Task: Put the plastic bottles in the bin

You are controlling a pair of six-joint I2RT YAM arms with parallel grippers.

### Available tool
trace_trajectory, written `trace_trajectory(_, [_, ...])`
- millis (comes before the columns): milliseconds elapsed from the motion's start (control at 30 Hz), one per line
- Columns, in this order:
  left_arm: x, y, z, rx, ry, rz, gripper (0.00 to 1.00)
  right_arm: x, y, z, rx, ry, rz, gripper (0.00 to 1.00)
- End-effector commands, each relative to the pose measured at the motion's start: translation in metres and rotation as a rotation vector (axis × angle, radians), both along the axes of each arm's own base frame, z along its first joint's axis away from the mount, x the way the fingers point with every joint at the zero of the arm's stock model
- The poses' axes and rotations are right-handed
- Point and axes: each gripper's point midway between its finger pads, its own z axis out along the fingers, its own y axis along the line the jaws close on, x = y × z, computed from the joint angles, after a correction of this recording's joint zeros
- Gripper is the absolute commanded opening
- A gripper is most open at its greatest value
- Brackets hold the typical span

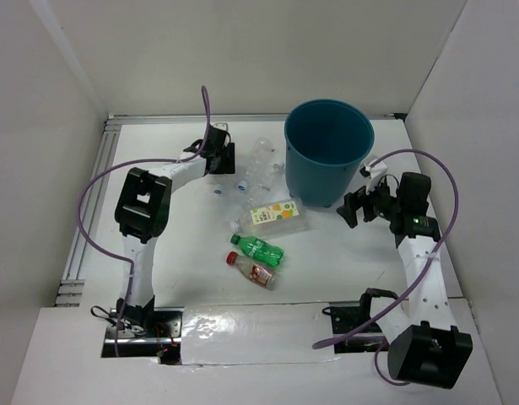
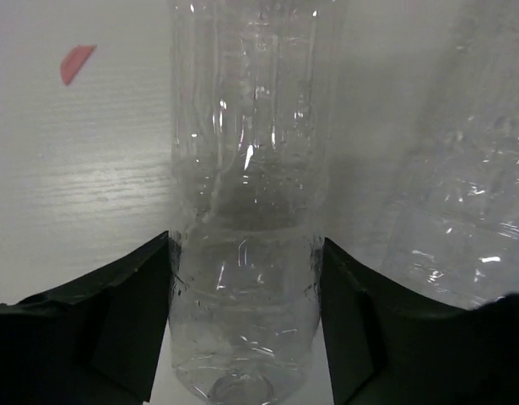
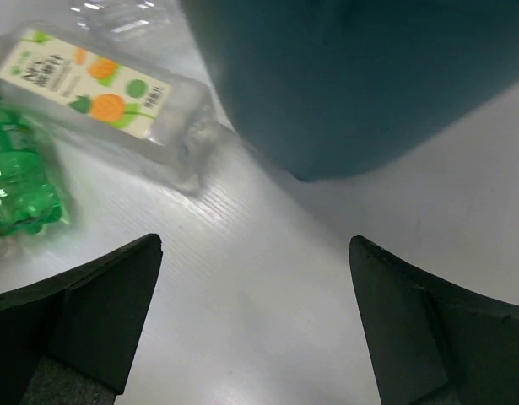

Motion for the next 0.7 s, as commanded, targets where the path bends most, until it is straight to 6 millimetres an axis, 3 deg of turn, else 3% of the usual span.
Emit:
trace_trajectory(0, [0.001,0.007,-0.006,0.042,0.011,0.004,0.69,-0.01,0.027,0.026,0.004,-0.172,0.222,0.98])
trace_trajectory(33, [-0.003,0.008,-0.006,0.042,0.011,0.004,0.54,-0.012,0.03,0.025,0.003,-0.176,0.244,0.94])
trace_trajectory(100, [-0.004,0.008,0.003,0.036,-0.003,0.004,0.4,-0.018,0.038,0.029,-0.004,-0.205,0.321,0.87])
trace_trajectory(200, [-0.011,0.002,0.048,-0.008,-0.084,-0.018,0.24,-0.026,0.051,0.035,-0.038,-0.265,0.444,0.69])
trace_trajectory(233, [-0.016,-0.005,0.093,-0.039,-0.169,-0.043,0.21,-0.03,0.056,0.033,-0.051,-0.279,0.487,0.62])
trace_trajectory(300, [-0.031,-0.026,0.135,-0.091,-0.244,-0.121,0.16,-0.039,0.062,0.028,-0.092,-0.31,0.572,0.49])
trace_trajectory(333, [-0.039,-0.035,0.185,-0.131,-0.343,-0.16,0.15,-0.041,0.066,0.031,-0.1,-0.33,0.604,0.48])
trace_trajectory(400, [-0.056,-0.066,0.232,-0.211,-0.424,-0.263,0.11,-0.047,0.072,0.027,-0.106,-0.34,0.66,0.47])
trace_trajectory(433, [-0.061,-0.077,0.267,-0.242,-0.49,-0.303,0.11,-0.05,0.075,0.026,-0.111,-0.344,0.681,0.49])
trace_trajectory(567, [-0.08,-0.122,0.358,-0.396,-0.655,-0.421,0.11,-0.056,0.086,0.016,-0.102,-0.332,0.738,0.56])
trace_trajectory(633, [-0.08,-0.154,0.371,-0.476,-0.679,-0.475,0.11,-0.055,0.087,0.011,-0.134,-0.333,0.748,0.56])
trace_trajectory(667, [-0.079,-0.163,0.397,-0.514,-0.73,-0.484,0.11,-0.055,0.091,0.01,-0.146,-0.339,0.763,0.56])
